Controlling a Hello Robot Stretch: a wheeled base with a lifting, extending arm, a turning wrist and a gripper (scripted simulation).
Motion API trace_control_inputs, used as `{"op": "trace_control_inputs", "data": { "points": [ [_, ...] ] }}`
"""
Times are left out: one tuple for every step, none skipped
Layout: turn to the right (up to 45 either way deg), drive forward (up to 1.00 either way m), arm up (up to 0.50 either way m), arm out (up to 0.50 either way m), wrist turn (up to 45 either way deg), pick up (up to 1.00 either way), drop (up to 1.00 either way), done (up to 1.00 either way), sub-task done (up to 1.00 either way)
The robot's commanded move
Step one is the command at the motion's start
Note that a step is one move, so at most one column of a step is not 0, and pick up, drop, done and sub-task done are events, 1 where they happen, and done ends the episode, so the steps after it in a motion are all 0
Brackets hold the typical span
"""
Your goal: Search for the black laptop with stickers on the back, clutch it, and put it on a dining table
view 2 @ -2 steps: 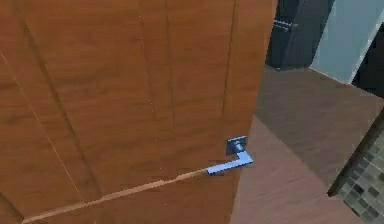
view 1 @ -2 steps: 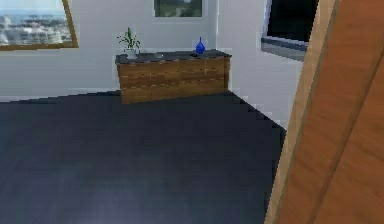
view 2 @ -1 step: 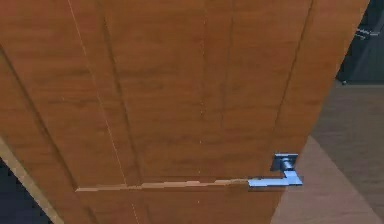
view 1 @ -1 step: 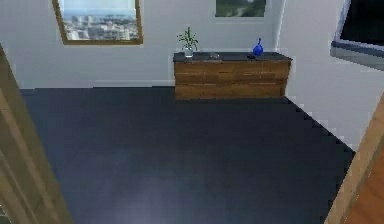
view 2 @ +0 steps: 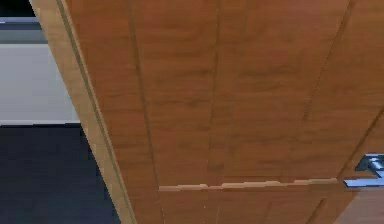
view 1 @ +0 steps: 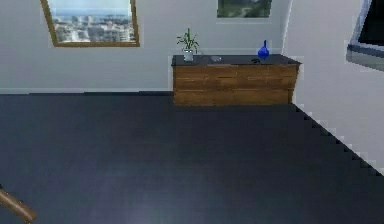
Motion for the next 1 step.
{"op": "trace_control_inputs", "data": {
  "points": [
    [-3.0, 0.00, 0.00, 0.00, 0.0, 0.00, 0.00, 0.00, 0.00]
  ]
}}
